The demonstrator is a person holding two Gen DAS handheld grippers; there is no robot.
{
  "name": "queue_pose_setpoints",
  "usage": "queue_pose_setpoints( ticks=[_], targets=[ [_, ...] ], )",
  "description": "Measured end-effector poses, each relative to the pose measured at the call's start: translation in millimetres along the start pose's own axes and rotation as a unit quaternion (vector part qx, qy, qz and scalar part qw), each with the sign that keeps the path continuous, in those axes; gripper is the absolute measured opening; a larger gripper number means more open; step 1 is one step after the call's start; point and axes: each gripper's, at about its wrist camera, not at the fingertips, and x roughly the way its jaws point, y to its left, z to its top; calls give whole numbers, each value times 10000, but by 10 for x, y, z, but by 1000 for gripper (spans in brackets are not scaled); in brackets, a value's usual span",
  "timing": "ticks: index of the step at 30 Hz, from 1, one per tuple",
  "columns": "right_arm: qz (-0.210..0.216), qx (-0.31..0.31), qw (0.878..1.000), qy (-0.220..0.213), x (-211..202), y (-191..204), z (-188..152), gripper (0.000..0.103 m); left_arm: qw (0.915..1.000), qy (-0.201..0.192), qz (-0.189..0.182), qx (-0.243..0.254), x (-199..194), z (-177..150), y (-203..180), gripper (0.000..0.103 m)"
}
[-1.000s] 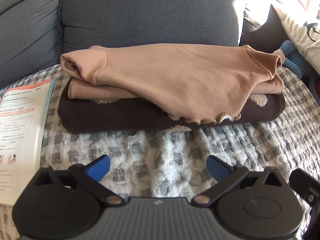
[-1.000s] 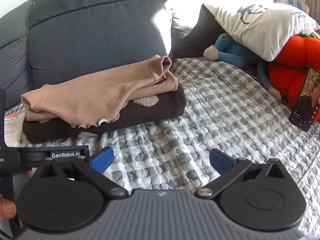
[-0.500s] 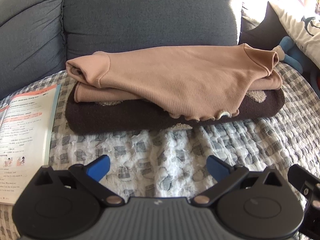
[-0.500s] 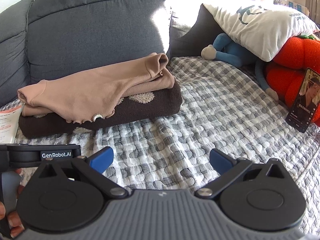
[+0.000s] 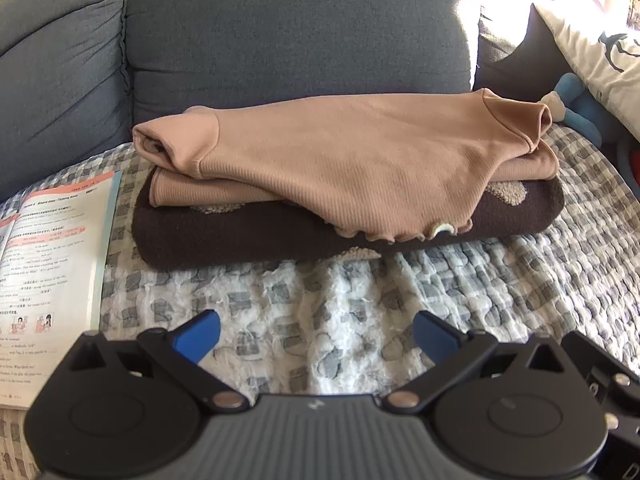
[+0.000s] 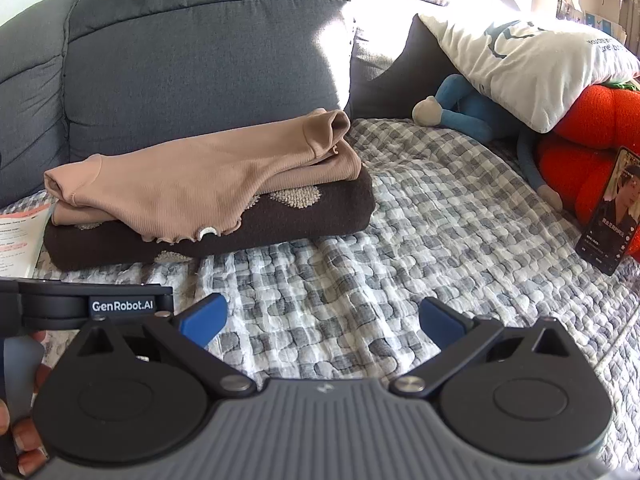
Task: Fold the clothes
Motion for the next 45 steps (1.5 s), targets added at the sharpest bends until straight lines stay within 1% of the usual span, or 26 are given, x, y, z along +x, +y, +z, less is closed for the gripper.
queue_pose_setpoints(
  ticks=[38, 45],
  targets=[
    [119, 32, 9999, 28, -1, 8, -8, 103, 10000, -34, -18, 16, -46, -4, -45, 103],
    [143, 94, 9999, 23, -43, -8, -26, 103, 10000, -39, -71, 6, -98, -13, -55, 103]
  ],
)
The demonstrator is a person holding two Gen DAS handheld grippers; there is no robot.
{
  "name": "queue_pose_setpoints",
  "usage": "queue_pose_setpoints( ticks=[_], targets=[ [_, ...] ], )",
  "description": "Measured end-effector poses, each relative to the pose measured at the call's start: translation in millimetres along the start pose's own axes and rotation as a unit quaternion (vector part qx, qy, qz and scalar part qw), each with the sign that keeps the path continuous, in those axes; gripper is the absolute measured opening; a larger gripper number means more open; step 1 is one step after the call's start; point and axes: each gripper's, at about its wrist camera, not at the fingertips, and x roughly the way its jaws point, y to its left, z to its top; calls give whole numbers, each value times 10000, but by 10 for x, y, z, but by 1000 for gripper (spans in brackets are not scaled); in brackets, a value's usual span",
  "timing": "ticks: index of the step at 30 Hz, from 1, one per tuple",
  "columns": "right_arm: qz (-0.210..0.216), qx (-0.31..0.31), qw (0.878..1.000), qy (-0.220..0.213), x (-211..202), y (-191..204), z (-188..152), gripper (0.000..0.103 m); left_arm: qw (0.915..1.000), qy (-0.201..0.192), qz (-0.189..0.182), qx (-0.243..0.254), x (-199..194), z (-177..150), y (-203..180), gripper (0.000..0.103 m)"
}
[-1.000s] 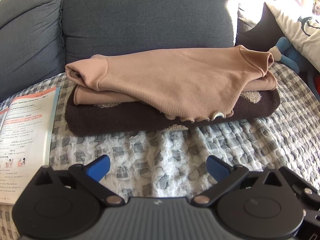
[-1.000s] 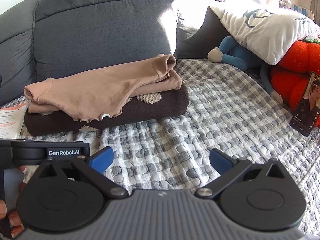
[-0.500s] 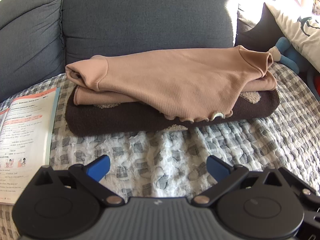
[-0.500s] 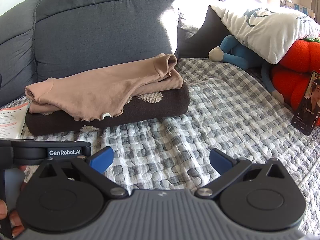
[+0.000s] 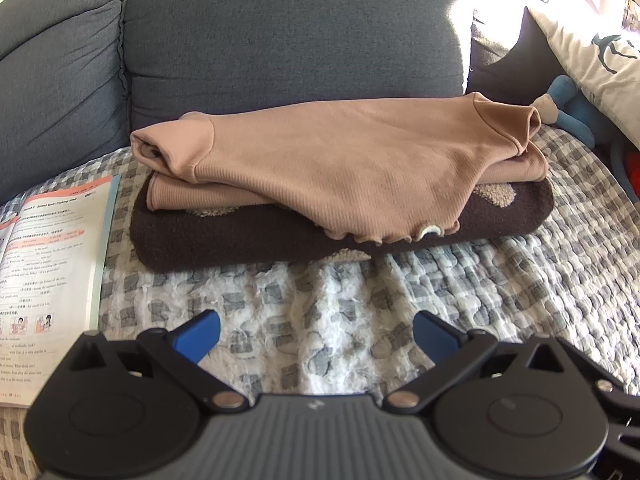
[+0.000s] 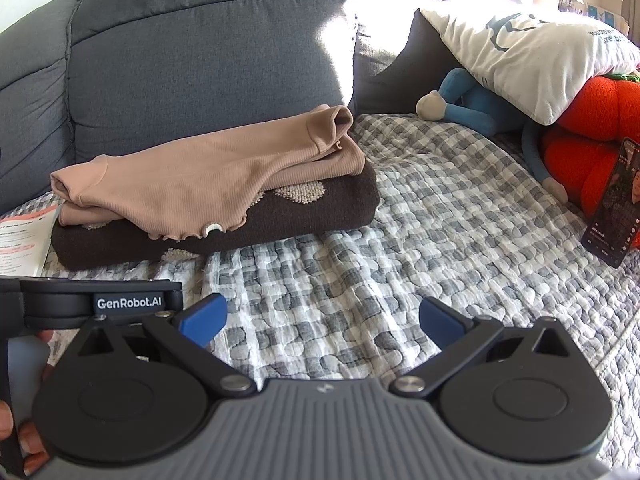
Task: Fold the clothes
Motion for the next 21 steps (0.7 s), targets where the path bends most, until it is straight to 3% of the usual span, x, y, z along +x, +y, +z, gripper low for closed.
queue_pose_setpoints(
  ticks=[7, 14, 21],
  targets=[
    [51, 293, 9995, -135, -152, -54, -28, 103, 9999, 2, -157, -21, -110, -45, 18, 103],
    [447, 832, 9952, -259, -356, -106, -36, 103, 9997, -76, -200, -69, -270, -109, 86, 103],
    [371, 715, 9962, -328, -548, -2, -86, 103, 9996, -183, -202, -71, -439, -148, 138, 103]
  ],
)
